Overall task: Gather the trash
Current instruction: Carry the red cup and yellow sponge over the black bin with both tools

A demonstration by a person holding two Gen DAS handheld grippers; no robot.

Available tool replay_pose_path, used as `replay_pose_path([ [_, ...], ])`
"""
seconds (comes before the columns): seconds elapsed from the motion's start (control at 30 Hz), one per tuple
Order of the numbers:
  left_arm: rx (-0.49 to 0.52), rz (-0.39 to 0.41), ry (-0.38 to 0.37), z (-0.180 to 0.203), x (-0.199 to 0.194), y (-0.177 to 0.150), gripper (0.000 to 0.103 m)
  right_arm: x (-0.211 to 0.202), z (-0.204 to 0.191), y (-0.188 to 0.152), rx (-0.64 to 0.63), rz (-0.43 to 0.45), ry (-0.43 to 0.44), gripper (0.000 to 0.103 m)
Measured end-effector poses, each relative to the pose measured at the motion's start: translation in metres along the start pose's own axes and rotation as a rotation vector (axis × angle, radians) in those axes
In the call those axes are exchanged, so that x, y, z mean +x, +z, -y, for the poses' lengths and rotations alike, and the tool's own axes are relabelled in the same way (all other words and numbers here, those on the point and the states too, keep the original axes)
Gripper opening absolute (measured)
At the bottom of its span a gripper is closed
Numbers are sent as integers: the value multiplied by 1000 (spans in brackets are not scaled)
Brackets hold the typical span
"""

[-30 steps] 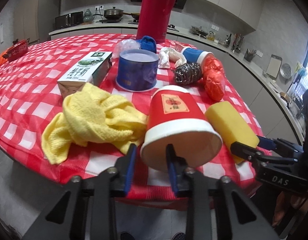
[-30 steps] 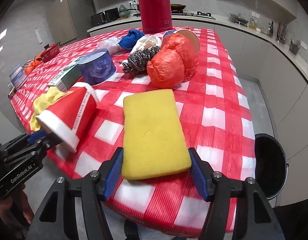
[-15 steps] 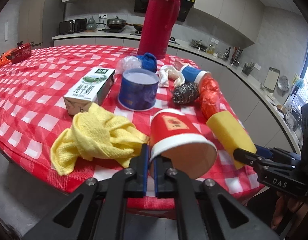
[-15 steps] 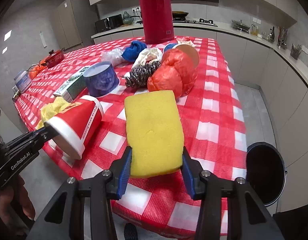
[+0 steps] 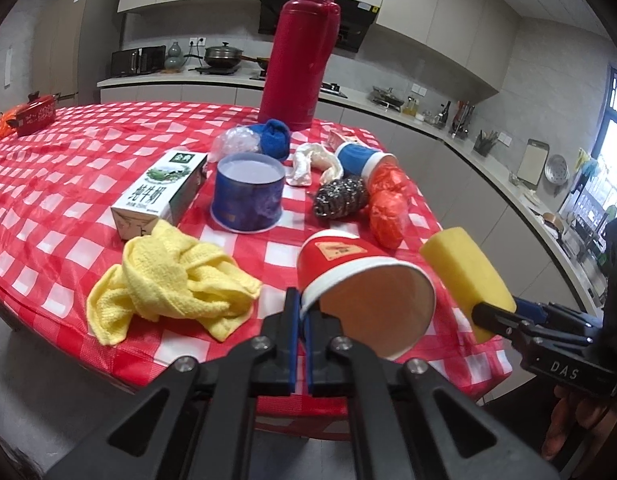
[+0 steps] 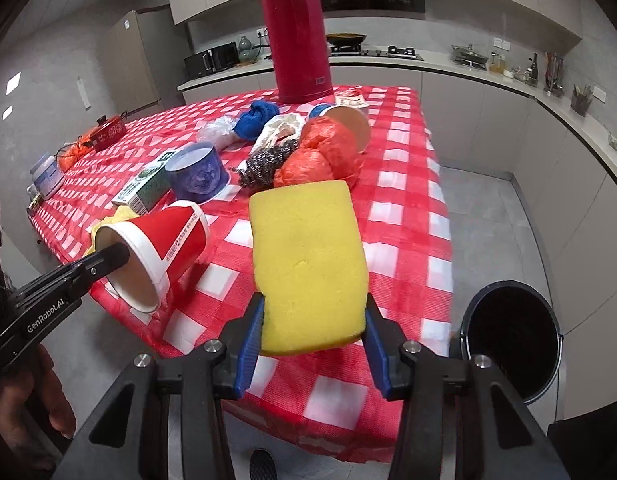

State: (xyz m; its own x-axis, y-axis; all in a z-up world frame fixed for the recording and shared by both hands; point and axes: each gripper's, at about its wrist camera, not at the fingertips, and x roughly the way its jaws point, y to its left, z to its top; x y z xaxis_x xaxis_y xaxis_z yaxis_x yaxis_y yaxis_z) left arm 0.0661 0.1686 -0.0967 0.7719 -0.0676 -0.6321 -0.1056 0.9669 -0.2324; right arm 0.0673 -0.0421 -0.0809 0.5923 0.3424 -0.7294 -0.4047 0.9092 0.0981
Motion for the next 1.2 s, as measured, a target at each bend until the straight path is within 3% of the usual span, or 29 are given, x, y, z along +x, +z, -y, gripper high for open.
replay_pose_path([
  [0.27,81,27,-17,36,-15,4,3,-35,28,-4,39,39,-42,48],
  [0.6,162,30,-130,110,-7,8,3,-84,90,-20,117,79,-126,48],
  [0.93,245,-10,-251,201,25,-1,3,-120,185,-48,204,78,-241,48],
  [1.2,296,-86,-298,266,65,-22,3,-112,252,-75,204,23,-254,48],
])
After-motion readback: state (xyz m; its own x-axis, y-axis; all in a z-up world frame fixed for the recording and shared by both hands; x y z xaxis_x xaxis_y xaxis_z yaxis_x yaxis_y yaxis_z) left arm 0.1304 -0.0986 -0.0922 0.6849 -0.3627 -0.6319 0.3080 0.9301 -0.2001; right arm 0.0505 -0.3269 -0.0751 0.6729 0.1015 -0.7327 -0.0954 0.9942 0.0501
